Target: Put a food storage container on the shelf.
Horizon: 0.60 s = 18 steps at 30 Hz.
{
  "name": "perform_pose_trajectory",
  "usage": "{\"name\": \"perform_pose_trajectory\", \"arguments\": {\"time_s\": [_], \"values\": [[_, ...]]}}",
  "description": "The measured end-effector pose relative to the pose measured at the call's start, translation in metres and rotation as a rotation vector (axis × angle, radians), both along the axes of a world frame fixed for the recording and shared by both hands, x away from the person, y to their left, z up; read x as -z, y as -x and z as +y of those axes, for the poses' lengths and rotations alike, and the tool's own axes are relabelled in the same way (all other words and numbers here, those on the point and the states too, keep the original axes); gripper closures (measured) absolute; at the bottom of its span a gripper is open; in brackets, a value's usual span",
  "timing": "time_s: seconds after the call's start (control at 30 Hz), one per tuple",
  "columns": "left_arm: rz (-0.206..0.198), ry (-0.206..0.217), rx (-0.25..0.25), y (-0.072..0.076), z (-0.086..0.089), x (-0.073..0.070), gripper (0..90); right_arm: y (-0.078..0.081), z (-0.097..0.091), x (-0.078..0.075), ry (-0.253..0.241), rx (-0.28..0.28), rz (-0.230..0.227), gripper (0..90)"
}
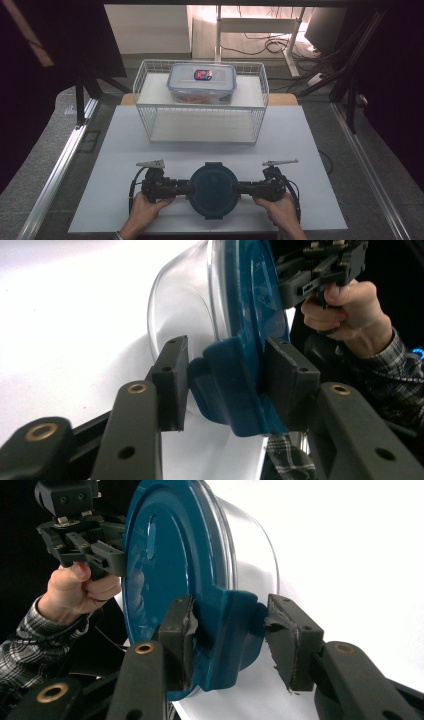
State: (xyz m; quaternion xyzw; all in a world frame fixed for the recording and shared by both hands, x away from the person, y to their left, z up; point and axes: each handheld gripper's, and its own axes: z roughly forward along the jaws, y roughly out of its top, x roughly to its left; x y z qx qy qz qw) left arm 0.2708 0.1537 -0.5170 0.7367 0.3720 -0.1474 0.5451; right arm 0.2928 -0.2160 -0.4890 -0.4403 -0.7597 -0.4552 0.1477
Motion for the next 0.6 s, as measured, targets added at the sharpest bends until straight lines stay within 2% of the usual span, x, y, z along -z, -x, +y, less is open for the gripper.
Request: {"name": "perform_pose_trajectory", "arguments": {"time_s": [0.1, 0.23, 0.6], "values": [[0.001, 0.013, -0.025, 0.001, 0.001, -0.003, 57.1, 0.005, 0.001, -0.004, 0.009, 0.006, -0.02, 56.6], [0.013, 0.051, -0.041, -0.002, 0.005, -0.004, 57.6, 0.009, 0.005, -0.011, 0.026, 0.008, -0.081, 56.6], [-0.04, 0.03, -0.047, -0.01, 0.008, -0.03, 57.4, 0.001, 0.01, -0.034, 0.014, 0.001, -0.173, 56.7]]}}
